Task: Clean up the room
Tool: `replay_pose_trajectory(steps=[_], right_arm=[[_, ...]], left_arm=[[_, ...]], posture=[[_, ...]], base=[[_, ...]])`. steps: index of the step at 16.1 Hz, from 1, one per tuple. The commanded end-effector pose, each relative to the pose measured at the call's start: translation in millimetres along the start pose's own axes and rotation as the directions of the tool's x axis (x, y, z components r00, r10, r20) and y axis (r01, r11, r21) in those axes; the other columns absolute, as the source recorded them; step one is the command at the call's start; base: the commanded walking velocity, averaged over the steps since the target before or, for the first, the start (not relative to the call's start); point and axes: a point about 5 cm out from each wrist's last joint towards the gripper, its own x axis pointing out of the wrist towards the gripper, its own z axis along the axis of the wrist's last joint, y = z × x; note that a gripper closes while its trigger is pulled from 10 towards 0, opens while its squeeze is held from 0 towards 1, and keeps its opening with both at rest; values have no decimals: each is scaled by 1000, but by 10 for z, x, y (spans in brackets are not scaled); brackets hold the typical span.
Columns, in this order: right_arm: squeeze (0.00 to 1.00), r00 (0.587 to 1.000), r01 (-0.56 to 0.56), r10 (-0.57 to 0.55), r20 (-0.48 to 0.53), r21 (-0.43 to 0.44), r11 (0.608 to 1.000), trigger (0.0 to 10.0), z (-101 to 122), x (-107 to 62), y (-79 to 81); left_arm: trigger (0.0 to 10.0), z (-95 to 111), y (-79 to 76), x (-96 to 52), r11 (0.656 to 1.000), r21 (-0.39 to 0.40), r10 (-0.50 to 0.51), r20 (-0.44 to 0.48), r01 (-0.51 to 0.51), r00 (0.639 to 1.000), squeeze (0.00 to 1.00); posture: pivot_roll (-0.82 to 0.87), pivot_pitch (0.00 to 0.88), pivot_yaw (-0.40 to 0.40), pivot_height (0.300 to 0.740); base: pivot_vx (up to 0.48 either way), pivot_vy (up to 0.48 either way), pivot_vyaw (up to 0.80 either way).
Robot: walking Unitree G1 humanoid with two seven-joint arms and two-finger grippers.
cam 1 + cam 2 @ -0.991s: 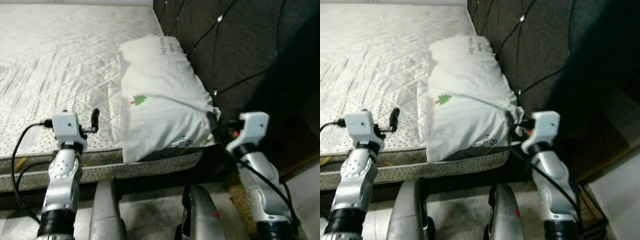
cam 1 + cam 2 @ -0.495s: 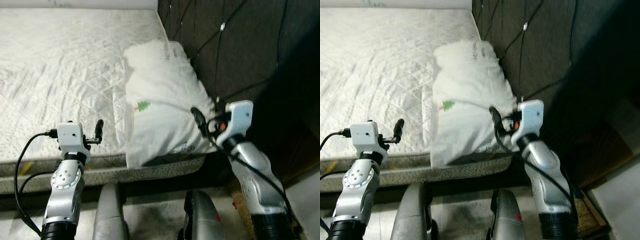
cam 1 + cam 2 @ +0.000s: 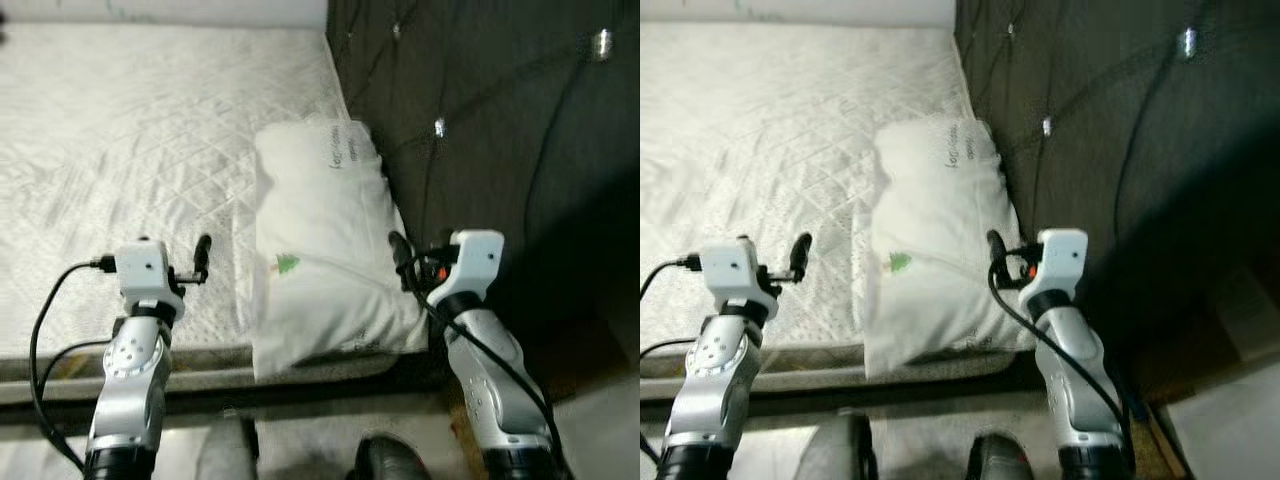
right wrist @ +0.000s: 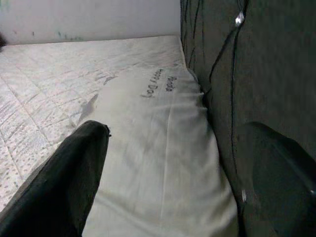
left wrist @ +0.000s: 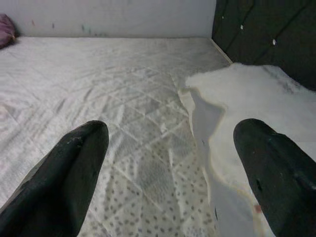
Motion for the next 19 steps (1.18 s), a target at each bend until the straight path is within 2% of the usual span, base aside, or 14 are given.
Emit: replay_pose_trajectory(steps=[1, 5, 9, 13, 15, 16, 18, 19], right_arm=[[0, 1000, 22, -22, 1, -6, 1000, 10000, 1, -11, -62], [0, 995, 93, -94, -26, -29, 995, 10000, -81, -42, -221], [0, 997, 76, -76, -4, -17, 997, 10000, -61, -29, -166], [0, 993, 116, -116, -24, -11, 993, 10000, -92, 14, -256], [0, 991, 132, -133, -27, -47, 990, 10000, -106, 6, -284], [0, 990, 136, -137, -31, -43, 990, 10000, -123, 3, -289], [0, 990, 127, -130, -53, -47, 991, 10000, -156, 15, -268], [0, 990, 122, -125, -61, -47, 991, 10000, -165, 22, -258]], left_arm=[[10000, -4, -10, -3, 1000, 12, -22, -11, 22, 1000, 0], [10000, 8, -55, -21, 999, 26, -37, -3, 37, 999, 0], [10000, 31, -46, -10, 999, 19, -51, 5, 51, 999, 0], [10000, 62, -9, 31, 998, 26, -51, 16, 51, 999, 0], [10000, 60, -12, 30, 998, 25, -52, 15, 51, 999, 0], [10000, 48, -24, 25, 999, -9, -51, 12, 51, 999, 0], [10000, 34, -26, 18, 999, 4, -50, 4, 50, 999, 0], [10000, 19, -30, 17, 999, -20, -49, -8, 49, 999, 0]], posture=[[-10, 26, -46, 740], [-8, 45, -56, 740], [-10, 59, -55, 740], [-10, 59, -48, 740], [-10, 55, -47, 740], [-10, 55, -47, 740], [-6, 50, -48, 740], [-5, 52, -49, 740]], base=[[0, 0, 0], [0, 0, 0], [0, 0, 0], [0, -350, 0], [0, -352, 0], [0, 0, 0], [0, 0, 0], [0, 0, 0]])
